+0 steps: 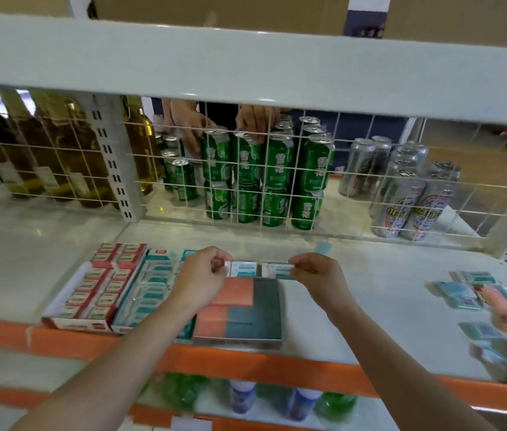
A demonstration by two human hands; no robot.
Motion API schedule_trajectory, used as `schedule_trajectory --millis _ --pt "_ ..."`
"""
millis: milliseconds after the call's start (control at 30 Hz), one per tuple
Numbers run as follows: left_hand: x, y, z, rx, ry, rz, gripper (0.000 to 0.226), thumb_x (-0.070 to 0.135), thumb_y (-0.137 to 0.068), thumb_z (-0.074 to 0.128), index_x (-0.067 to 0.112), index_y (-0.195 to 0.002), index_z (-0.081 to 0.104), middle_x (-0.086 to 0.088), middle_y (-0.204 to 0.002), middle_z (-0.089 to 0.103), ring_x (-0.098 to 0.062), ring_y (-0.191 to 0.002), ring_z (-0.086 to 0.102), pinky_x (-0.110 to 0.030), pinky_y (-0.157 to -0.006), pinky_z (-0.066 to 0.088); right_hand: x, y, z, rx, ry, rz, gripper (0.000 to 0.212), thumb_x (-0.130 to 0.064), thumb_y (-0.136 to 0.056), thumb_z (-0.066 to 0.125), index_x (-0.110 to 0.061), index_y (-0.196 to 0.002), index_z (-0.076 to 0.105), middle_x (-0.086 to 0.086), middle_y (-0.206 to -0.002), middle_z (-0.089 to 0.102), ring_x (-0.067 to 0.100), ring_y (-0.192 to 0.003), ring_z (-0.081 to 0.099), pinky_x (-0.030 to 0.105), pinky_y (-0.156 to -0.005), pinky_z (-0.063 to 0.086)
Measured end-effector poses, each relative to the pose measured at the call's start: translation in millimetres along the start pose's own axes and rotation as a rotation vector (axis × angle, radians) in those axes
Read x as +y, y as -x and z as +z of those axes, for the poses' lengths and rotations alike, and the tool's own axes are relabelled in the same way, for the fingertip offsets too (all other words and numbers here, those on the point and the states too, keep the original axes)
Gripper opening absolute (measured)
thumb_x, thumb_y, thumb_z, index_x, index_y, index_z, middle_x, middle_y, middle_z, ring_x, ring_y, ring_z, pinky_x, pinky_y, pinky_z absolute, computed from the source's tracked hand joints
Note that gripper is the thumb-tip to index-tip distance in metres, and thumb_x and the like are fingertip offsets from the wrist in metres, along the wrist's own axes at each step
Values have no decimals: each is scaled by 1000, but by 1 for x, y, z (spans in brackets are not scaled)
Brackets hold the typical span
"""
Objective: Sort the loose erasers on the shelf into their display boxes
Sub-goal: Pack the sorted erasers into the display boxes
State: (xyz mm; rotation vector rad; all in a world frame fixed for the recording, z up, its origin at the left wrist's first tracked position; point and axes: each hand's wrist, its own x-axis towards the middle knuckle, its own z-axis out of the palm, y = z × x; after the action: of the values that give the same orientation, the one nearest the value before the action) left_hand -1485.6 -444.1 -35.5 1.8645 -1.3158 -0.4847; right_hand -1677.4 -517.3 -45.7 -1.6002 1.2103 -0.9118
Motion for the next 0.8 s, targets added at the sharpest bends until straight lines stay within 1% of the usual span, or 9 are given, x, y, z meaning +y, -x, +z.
schedule_trajectory --millis 100,267,333,433,500,567,633,667,800 --pt "-20 3 -23 23 -4 -3 18 1 -88 54 11 -99 64 1 -90 58 -13 -88 55 -18 -76 38 -9 3 31 -37 -13 6 14 1 -84 60 -8 -91 66 4 -84 66 12 -73 59 9 -58 45" --pt "-56 7 -60 3 -98 3 22 5 -90 54 14 -107 64 1 -100 61 -11 -93 56 -20 -79 41 -21 11 78 -83 49 -24 14 1 -84 60 -5 -95 67 -1 -75 64 7 -66 56 6 -53 42" --pt "-69 8 -75 -2 -125 -7 23 6 -90 54 15 -109 63 0 -104 63 -13 -95 58 -21 -79 42 -26 15 95 -104 85 -39 14 -1 -84 60 -7 -96 66 -8 -74 61 3 -68 56 8 -56 43" --pt "-85 10 -91 4 -154 -14 24 5 -90 53 14 -110 63 -3 -107 64 -14 -95 58 -21 -80 43 -32 21 116 -124 136 -44 14 -4 -86 59 -10 -97 66 -4 -85 65 11 -82 62 24 -72 50" --pt "-93 11 -99 3 -160 -11 23 3 -89 53 12 -108 63 -4 -108 65 -13 -95 58 -21 -80 43 -36 24 127 -125 234 -64 14 -7 -87 58 -10 -98 65 -4 -90 64 13 -88 61 26 -75 51" --pt "-99 13 -103 5 -177 -9 22 3 -89 54 12 -106 64 -3 -108 65 -10 -92 56 -19 -78 42 -38 27 135 -126 318 -95 12 -11 -88 59 -13 -98 64 -4 -93 64 12 -86 60 19 -71 51" --pt "-103 15 -104 13 -194 2 21 5 -89 54 13 -106 63 -3 -109 65 -8 -91 54 -19 -78 43 -39 30 142 -145 351 -104 10 -12 -89 58 -14 -99 61 -5 -92 60 6 -80 56 4 -57 44" --pt "-104 15 -105 17 -210 9 20 7 -89 55 14 -106 63 -2 -110 65 -8 -91 54 -19 -78 43 -39 31 145 -147 382 -112 10 -13 -90 57 -13 -99 60 -6 -91 58 4 -78 53 2 -53 41" --pt "-106 16 -104 16 -365 102 25 17 -91 55 17 -115 60 0 -117 61 -12 -101 57 -21 -83 45 -41 32 153 -137 557 -204 11 -14 -90 57 -12 -97 64 -2 -94 56 10 -81 52 17 -66 45"
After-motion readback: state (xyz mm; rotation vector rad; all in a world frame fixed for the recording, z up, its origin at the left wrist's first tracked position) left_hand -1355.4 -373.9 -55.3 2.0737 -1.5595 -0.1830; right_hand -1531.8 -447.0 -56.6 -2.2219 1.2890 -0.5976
